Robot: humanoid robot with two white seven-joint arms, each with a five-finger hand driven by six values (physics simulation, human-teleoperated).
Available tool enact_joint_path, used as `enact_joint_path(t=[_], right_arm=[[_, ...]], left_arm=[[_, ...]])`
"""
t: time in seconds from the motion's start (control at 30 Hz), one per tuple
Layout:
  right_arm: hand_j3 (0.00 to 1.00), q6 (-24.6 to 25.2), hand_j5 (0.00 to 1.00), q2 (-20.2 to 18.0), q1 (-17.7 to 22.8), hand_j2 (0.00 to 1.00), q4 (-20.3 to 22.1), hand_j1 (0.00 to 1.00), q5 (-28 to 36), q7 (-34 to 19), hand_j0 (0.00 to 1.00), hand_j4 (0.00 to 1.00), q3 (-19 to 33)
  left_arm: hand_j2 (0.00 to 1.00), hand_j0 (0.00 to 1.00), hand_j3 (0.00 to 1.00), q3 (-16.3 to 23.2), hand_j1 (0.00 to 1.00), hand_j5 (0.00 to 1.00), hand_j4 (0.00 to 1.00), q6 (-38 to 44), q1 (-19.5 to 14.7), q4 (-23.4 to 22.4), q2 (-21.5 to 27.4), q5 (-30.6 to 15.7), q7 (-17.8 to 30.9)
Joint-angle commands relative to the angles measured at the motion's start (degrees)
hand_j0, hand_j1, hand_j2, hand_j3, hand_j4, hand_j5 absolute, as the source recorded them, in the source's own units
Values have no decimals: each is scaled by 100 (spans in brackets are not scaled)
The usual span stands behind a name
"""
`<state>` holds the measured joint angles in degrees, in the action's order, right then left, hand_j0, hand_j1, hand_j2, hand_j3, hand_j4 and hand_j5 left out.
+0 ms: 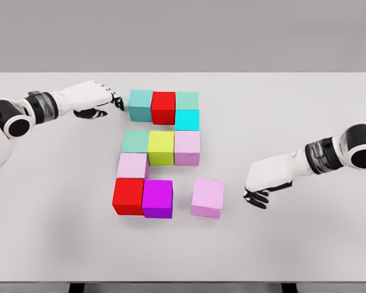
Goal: Assemble the squares on the desktop into the number 2
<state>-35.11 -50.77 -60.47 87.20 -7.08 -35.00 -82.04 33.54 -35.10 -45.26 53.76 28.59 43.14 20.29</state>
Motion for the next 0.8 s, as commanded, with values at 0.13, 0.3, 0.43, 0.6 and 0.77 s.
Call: enact_joint_path(t=[0.13, 0.3, 0.43, 0.6, 0.77], right_arm=[[14, 11, 14, 164, 0, 14, 86, 14, 31, 0, 14, 14, -5], [14, 11, 14, 190, 44, 14, 130, 14, 22, 0, 14, 14, -5], [14, 11, 14, 304, 53, 14, 130, 14, 31, 0, 14, 14, -14], [14, 11, 14, 366, 88, 14, 174, 14, 31, 0, 14, 14, -14], [14, 11, 14, 419, 88, 14, 183, 14, 31, 0, 14, 14, -14]], left_arm=[[100, 100, 100, -49, 100, 100, 100, 10, 44, 187, 770, -921, -130], [100, 100, 100, -84, 100, 100, 100, 10, 712, 1366, 1869, -1871, -113], [100, 100, 100, -67, 100, 100, 100, 10, 721, 1366, 1878, -1897, -104], [100, 100, 100, -58, 100, 100, 100, 10, 949, 1410, 1870, -1889, -95], [100, 100, 100, -75, 100, 100, 100, 10, 1011, 1374, 1878, -1871, -78]])
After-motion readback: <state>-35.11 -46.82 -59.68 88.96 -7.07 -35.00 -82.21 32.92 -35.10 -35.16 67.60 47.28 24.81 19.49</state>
